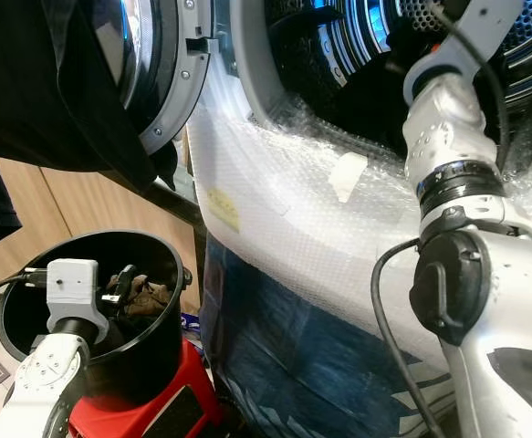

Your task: Clothes washing

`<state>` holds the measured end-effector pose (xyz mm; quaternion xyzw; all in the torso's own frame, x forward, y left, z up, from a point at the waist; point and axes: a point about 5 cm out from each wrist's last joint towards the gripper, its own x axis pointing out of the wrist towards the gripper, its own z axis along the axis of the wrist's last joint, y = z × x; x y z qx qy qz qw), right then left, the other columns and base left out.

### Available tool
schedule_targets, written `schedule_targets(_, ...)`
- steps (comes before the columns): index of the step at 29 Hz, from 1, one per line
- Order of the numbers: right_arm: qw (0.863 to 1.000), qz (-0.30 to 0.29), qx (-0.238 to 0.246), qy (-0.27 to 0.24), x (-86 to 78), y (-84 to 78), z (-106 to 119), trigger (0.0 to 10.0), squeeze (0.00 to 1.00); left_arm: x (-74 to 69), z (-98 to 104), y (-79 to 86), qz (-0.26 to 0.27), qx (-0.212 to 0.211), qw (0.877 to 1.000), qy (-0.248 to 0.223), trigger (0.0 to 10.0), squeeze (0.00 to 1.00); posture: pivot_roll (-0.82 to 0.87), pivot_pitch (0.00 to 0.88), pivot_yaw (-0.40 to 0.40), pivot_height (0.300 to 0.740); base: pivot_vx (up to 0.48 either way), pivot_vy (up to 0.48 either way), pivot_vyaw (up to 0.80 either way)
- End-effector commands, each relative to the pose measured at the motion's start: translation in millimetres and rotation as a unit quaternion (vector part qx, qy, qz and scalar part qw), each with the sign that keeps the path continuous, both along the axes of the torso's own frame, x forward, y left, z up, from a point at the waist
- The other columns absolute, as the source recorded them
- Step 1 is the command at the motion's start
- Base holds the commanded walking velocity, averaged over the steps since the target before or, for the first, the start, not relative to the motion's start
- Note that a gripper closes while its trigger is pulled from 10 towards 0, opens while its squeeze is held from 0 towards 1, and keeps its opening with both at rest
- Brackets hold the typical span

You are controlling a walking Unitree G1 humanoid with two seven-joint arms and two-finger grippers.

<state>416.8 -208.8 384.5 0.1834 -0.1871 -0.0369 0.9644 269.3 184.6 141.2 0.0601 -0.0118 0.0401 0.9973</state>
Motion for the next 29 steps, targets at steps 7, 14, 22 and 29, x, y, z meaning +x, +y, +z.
schedule_targets(7, 0.987, 0.111, -0.005, -0.112, -10.6, 10.1, 30, 10.0, 0.0, -3.4, -3, -1.7, -0.004, 0.006, 1.0, 0.002, 10.0, 0.0, 0.29, 0.024, -0.058, 0.74, 0.0, 0.0, 0.0)
schedule_targets(14, 0.925, 0.301, -0.011, -0.231, -40.6, 35.2, 15, 10.0, 0.0, -7.6, -6, -4.9, -0.01, 0.006, 1.0, 0.002, 10.0, 0.0, 0.3, 0.01, -0.075, 0.74, 0.0, 0.0, 0.0)
schedule_targets(22, 0.786, 0.566, -0.082, -0.235, -116.4, 82.7, -57, 10.0, 0.0, -9.9, -7, -3.4, -0.011, 0.009, 1.0, 0.002, 10.0, 0.0, 0.29, 0.0, -0.085, 0.74, 0.0, 0.0, 0.0)
schedule_targets(29, 0.696, 0.703, -0.053, -0.137, -169.0, 112.1, -132, 10.0, 0.0, -10.5, -6, -1.5, -0.002, 0.009, 1.0, -0.005, 10.0, 0.0, 0.31, 0.0, -0.097, 0.74, 0.0, 0.0, 0.0)
